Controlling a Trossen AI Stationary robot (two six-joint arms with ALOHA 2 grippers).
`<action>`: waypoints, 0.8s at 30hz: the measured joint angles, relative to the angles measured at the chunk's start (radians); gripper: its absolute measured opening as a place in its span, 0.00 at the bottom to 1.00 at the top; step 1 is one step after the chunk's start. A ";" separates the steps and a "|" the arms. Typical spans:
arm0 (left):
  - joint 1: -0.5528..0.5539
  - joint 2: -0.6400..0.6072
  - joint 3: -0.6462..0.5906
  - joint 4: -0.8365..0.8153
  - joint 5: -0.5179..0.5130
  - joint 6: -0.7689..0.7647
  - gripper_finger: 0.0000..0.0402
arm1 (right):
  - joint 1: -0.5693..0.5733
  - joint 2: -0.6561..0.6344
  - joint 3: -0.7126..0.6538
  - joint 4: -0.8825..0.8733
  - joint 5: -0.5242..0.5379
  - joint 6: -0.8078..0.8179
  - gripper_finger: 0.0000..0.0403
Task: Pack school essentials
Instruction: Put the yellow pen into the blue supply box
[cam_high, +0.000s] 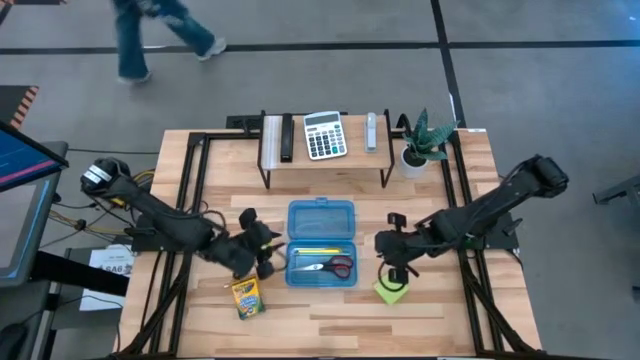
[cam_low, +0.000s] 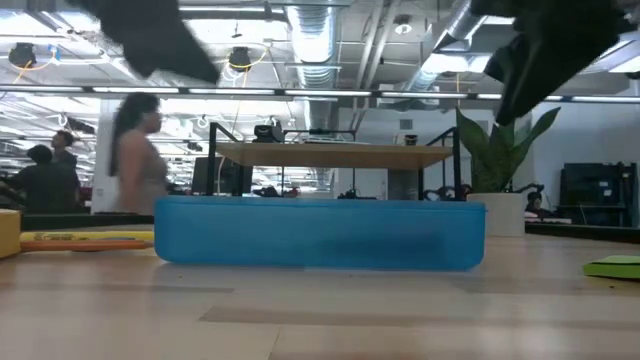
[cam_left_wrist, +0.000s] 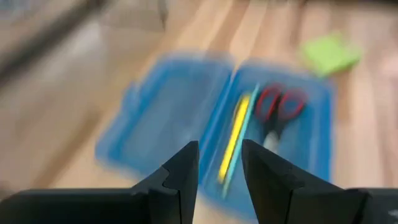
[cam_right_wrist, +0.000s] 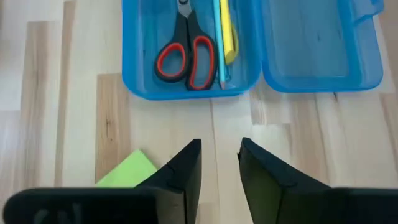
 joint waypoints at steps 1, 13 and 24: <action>0.025 0.000 0.000 -0.068 0.046 -0.050 0.28 | -0.001 -0.013 -0.022 0.020 0.001 0.001 0.31; 0.245 0.053 0.002 -0.226 0.386 -0.050 0.40 | -0.007 -0.051 -0.117 0.123 0.001 0.018 0.31; 0.262 0.197 -0.001 -0.276 0.486 0.016 0.49 | -0.008 -0.050 -0.117 0.147 -0.001 0.018 0.32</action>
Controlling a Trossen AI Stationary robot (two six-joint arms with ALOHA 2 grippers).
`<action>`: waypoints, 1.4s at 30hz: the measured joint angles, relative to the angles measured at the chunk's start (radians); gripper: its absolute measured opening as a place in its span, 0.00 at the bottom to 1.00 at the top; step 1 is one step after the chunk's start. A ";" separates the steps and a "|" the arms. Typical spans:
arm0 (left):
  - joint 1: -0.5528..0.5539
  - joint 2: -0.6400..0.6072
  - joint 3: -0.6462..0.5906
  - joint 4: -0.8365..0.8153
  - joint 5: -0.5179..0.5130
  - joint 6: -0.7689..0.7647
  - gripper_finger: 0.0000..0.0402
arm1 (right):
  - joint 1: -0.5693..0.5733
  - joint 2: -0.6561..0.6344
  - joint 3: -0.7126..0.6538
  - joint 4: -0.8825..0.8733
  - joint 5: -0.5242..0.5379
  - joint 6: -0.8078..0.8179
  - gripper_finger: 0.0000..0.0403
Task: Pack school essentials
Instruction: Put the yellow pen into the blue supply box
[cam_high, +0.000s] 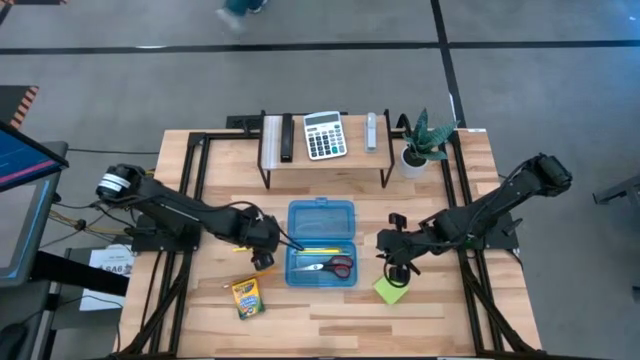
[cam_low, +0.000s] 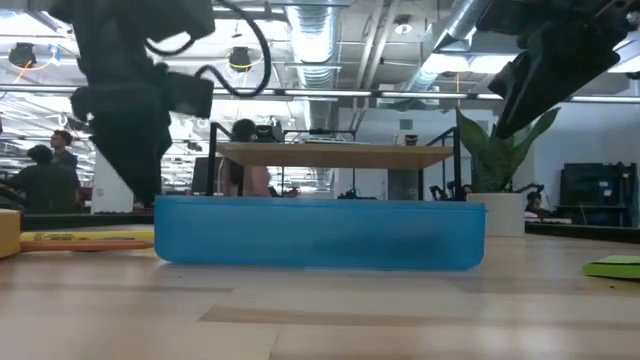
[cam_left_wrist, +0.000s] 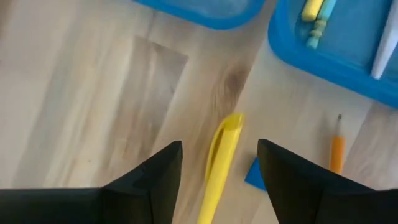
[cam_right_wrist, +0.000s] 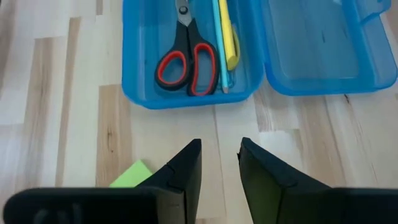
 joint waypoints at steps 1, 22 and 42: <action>0.006 0.020 0.001 0.009 0.006 0.005 0.49 | 0.000 0.000 0.000 -0.001 0.000 0.000 0.32; 0.134 0.157 0.004 0.006 0.159 0.085 0.33 | 0.000 0.000 0.000 0.001 -0.001 -0.005 0.31; 0.138 0.062 -0.006 -0.042 0.123 0.105 0.01 | -0.008 0.000 0.000 0.002 0.001 -0.011 0.31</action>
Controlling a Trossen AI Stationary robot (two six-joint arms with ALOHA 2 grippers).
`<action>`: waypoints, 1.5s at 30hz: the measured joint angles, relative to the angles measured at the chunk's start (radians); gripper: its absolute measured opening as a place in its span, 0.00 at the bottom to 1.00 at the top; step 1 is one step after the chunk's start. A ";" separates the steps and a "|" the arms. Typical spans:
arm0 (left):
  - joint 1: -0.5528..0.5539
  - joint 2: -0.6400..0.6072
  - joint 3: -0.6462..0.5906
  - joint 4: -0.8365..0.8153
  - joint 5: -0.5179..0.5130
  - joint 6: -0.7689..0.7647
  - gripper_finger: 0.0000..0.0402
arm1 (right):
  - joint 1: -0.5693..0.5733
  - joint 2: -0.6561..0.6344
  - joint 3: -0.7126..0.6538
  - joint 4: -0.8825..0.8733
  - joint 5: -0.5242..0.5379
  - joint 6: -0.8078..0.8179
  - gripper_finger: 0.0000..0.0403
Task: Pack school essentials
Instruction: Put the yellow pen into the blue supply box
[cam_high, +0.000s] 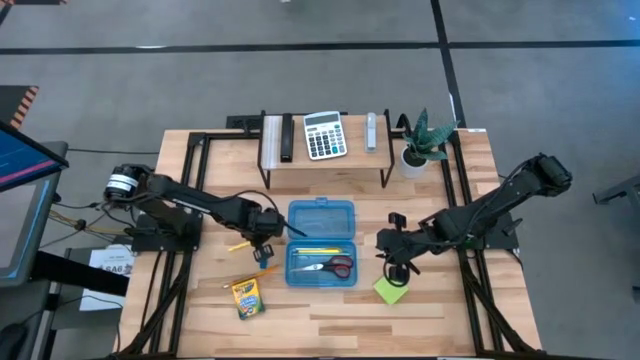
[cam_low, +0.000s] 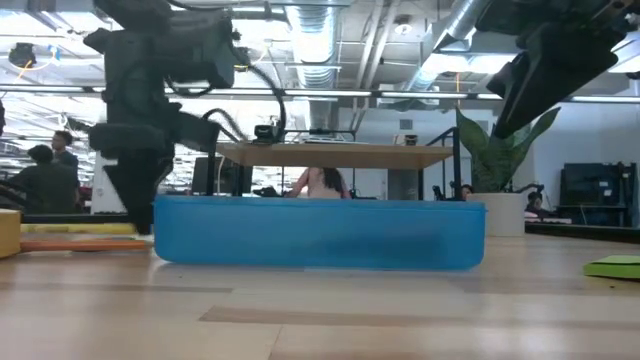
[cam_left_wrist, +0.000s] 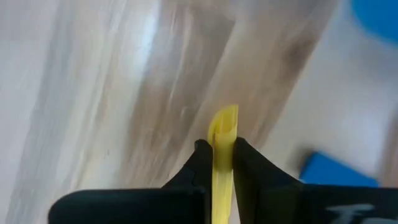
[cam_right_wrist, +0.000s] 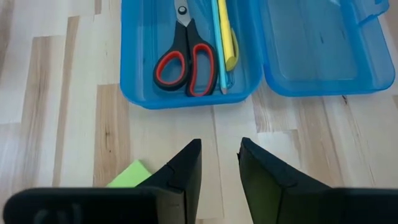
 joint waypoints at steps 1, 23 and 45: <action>-0.001 -0.012 0.002 -0.002 0.001 -0.002 0.01 | 0.000 0.000 0.000 0.000 0.000 0.000 0.31; -0.046 -0.079 0.235 -0.188 -0.093 0.013 0.00 | -0.025 0.000 0.000 0.000 0.024 -0.016 0.31; -0.091 -0.439 -0.252 -0.261 -0.049 -0.692 0.01 | -0.019 0.000 0.001 0.016 0.024 -0.020 0.31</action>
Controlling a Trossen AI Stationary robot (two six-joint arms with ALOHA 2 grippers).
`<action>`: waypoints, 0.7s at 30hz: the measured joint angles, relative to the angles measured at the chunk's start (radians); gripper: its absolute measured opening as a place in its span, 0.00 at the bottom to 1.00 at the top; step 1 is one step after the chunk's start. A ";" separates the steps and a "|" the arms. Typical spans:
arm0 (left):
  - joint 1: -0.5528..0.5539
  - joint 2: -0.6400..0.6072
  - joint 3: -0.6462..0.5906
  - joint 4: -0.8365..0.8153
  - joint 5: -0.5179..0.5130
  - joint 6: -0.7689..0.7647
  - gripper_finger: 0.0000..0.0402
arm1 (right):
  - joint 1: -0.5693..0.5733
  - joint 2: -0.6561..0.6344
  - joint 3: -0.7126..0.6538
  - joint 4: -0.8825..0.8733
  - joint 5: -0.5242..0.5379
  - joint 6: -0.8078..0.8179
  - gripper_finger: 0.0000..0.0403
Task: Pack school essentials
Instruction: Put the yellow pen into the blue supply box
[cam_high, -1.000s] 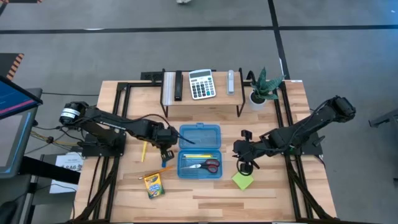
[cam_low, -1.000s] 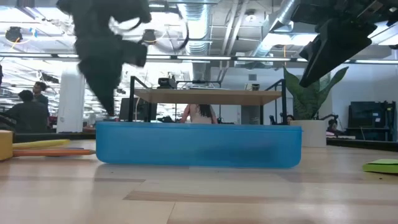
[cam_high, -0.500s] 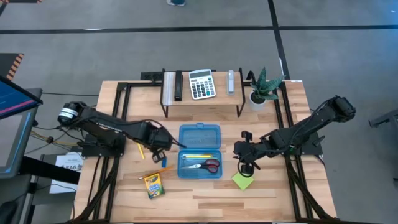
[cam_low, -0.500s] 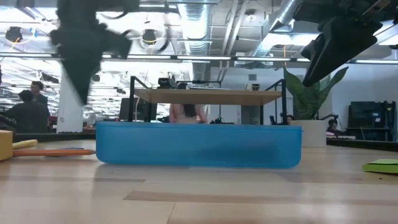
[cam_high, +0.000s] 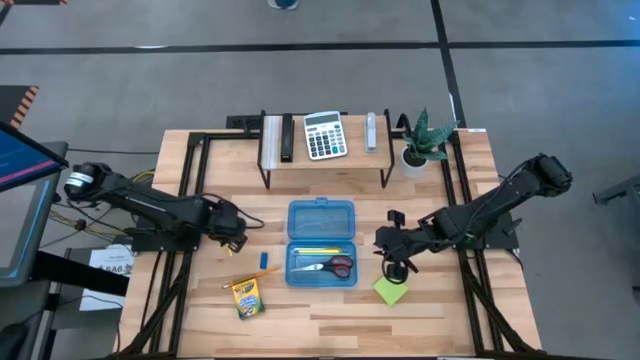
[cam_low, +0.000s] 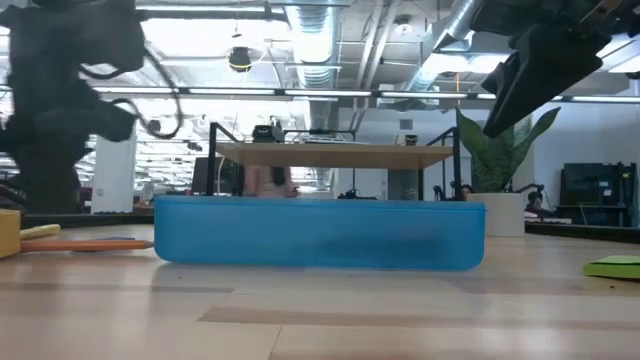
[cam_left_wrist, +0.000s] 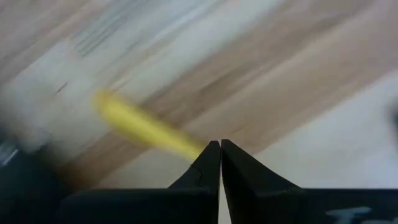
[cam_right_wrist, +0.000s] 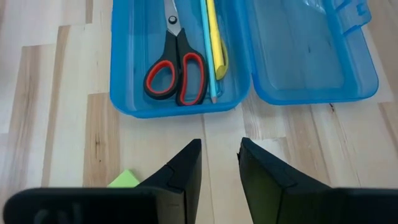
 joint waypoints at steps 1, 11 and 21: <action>0.000 -0.020 -0.011 -0.023 -0.001 -0.041 0.01 | -0.004 0.000 0.000 0.003 0.000 0.000 0.31; 0.047 0.018 -0.030 -0.007 -0.032 -0.144 0.21 | -0.021 0.000 0.000 0.012 0.000 -0.010 0.31; 0.083 0.162 -0.027 -0.008 0.037 -0.155 0.34 | -0.021 0.000 0.000 0.013 0.000 -0.022 0.31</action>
